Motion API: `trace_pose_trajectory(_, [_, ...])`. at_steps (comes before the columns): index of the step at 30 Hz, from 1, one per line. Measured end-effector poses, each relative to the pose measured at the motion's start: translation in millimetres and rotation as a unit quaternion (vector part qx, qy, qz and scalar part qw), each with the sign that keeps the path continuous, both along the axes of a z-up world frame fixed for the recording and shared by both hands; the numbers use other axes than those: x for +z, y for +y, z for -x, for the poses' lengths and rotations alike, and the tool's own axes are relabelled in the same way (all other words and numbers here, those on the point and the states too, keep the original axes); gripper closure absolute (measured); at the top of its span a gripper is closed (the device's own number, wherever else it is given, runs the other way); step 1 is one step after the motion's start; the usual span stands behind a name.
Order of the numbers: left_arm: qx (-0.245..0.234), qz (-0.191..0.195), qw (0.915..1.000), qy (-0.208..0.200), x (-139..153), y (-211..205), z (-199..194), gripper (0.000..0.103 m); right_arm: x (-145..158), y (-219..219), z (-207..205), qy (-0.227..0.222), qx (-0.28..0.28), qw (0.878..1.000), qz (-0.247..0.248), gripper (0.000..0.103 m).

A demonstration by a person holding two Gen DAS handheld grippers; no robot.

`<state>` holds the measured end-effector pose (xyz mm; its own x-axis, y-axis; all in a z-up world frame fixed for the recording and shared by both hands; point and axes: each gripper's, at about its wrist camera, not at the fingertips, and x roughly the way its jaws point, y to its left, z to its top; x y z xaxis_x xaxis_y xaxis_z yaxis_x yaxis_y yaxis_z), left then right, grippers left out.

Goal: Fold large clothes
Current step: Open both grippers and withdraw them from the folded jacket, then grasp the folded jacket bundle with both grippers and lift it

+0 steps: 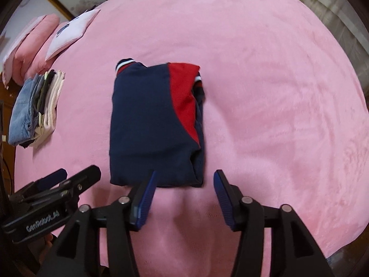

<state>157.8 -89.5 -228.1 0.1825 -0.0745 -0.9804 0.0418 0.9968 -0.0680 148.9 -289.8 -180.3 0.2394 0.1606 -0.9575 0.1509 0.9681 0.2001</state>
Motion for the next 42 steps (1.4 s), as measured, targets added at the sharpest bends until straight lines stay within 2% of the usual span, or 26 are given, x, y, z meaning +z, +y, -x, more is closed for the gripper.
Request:
trace_pose_trajectory(6, [-0.008,-0.018,0.9998,-0.008,5,-3,4,0.013,10,-9,-3,-0.002,0.017,1.000,0.024,0.045])
trace_pose_trajectory(15, [-0.011,-0.032,0.9994,-0.002,2,-9,7,0.013,6,-13,-6,0.005,0.011,0.999,0.034,0.044])
trace_pose_trajectory(25, [-0.005,-0.041,0.9992,0.000,0,-9,6,0.013,6,-10,-8,0.007,0.029,0.998,0.047,0.044])
trace_pose_trajectory(36, [0.013,-0.047,0.9987,0.017,-17,0,-3,0.013,-15,-8,-17,0.035,0.042,0.998,0.040,0.043])
trace_pose_trajectory(42, [0.019,-0.047,0.9978,0.043,-38,0,-13,0.013,-33,-10,-28,0.054,0.050,0.997,0.038,0.043])
